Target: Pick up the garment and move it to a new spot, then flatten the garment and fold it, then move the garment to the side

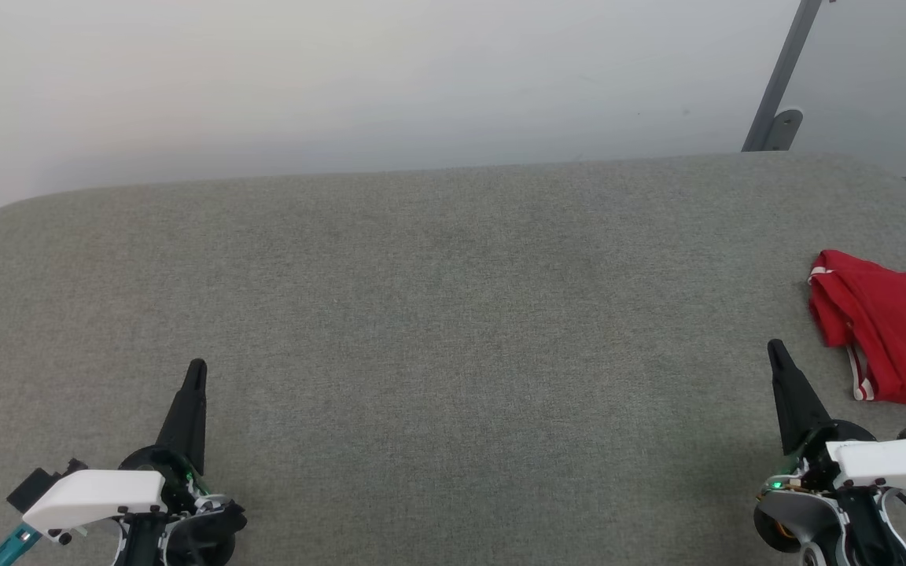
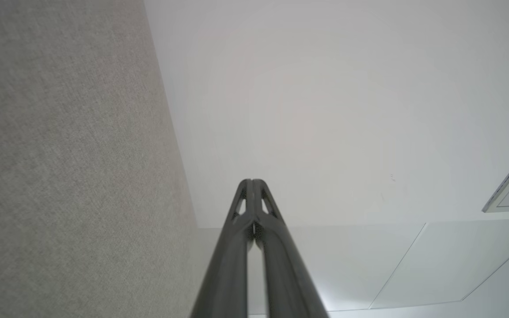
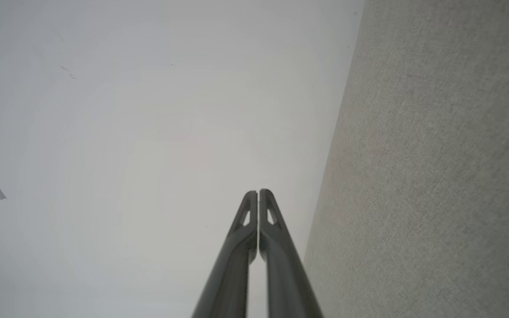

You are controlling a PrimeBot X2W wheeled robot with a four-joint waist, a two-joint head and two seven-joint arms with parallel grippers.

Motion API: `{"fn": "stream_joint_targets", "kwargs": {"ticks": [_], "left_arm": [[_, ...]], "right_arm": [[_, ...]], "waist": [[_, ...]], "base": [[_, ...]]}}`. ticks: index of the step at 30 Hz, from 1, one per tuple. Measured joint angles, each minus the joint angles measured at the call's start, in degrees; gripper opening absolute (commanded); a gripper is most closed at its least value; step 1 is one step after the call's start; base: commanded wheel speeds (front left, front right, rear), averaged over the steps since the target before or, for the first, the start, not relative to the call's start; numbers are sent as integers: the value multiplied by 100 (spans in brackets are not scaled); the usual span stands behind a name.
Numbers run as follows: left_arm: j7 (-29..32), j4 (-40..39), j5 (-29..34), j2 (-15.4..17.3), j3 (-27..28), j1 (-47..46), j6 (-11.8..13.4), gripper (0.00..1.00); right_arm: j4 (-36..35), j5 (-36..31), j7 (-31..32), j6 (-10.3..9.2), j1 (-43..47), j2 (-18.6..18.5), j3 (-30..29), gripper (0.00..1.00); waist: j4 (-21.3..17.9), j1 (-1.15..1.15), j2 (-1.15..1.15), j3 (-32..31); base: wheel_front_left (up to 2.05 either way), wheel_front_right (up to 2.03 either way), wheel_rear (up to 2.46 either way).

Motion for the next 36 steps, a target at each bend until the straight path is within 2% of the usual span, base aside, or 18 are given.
{"fn": "stream_joint_targets", "kwargs": {"ticks": [36], "left_arm": [[22,0,16,-18,25,-1,0,0]], "right_arm": [[0,0,-1,0,-1,0,-1,0]], "waist": [[0,0,0,0]], "base": [[0,0,0]]}}
